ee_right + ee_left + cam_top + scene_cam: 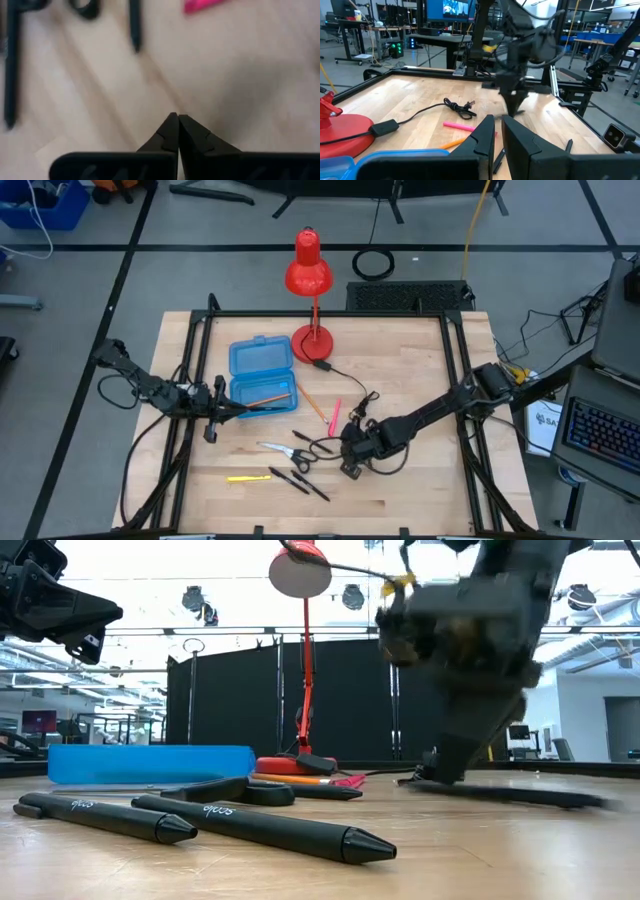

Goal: Pick & place school supplies into a supply box
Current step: Put the black pen into the blue supply box

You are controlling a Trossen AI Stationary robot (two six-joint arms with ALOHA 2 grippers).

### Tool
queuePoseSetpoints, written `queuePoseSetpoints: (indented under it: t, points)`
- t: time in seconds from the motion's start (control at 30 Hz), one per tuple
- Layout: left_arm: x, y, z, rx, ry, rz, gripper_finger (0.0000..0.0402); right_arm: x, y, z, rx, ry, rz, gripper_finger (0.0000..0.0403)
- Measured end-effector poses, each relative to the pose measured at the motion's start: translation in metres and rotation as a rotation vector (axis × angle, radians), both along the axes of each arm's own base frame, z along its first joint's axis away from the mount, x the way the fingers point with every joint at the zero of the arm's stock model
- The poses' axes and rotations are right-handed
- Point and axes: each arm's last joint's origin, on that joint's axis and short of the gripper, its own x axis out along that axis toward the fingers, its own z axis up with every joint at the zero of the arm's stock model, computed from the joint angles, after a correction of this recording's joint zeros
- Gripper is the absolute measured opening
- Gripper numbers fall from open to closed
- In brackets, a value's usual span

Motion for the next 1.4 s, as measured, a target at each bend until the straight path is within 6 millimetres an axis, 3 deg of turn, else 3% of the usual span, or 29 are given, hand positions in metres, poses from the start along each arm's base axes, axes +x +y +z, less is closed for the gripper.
queuePoseSetpoints:
  t: [0.27, 0.73, 0.9, 1.03, 1.2, 1.4]
  points:
    - [0.000, 0.000, -0.002, -0.002, 0.017, 0.000, 0.0037, 0.004, -0.010, 0.000, -0.018, 0.000, 0.028, 0.0004]
    - [0.000, 0.000, -0.003, -0.014, 0.026, 0.000, 0.0037, 0.005, -0.011, 0.001, -0.016, -0.002, 0.037, 0.0001]
    - [0.000, 0.000, -0.003, -0.015, 0.025, 0.000, 0.0037, 0.007, -0.009, 0.001, 0.079, -0.003, 0.053, 0.0000]
    - [0.000, 0.000, -0.003, -0.015, 0.025, 0.000, 0.0037, 0.004, -0.008, -0.003, 0.091, -0.029, 0.096, 0.0012]
    - [0.000, 0.000, -0.003, -0.016, 0.029, 0.001, 0.0037, 0.003, -0.012, -0.004, 0.128, 0.001, 0.024, 0.0018]
    - [0.000, 0.000, -0.003, -0.015, 0.031, 0.001, 0.0037, 0.002, -0.011, 0.009, 0.185, -0.018, 0.037, 0.0047]
